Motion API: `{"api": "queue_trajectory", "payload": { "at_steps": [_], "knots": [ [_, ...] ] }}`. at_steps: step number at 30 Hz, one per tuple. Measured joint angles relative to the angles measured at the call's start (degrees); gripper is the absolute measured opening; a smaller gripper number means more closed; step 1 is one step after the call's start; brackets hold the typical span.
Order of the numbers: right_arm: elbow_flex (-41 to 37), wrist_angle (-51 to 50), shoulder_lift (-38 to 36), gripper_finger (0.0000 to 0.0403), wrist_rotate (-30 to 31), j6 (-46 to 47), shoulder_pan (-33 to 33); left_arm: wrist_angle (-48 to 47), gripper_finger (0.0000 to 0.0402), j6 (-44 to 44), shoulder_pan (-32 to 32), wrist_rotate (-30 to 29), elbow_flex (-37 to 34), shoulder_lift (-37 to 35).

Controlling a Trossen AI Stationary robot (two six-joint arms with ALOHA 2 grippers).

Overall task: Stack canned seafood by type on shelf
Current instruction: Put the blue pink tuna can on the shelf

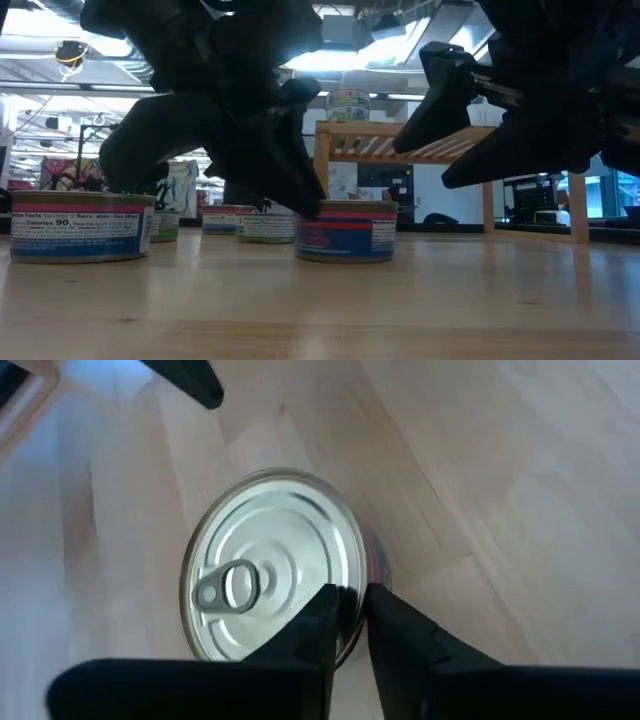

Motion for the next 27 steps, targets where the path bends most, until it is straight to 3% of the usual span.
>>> {"api": "queue_trajectory", "payload": {
  "at_steps": [7,27],
  "knots": [
    [-0.01,2.1,0.0,0.027,0.46,-1.87,0.0,0.17,0.0003,0.69,0.05,-0.45,0.0,0.02],
    [-0.02,9.16,8.96,0.027,7.95,-12.65,0.02,4.4,0.0001,-5.25,0.9,0.28,-0.2,0.26]
  ]
}}
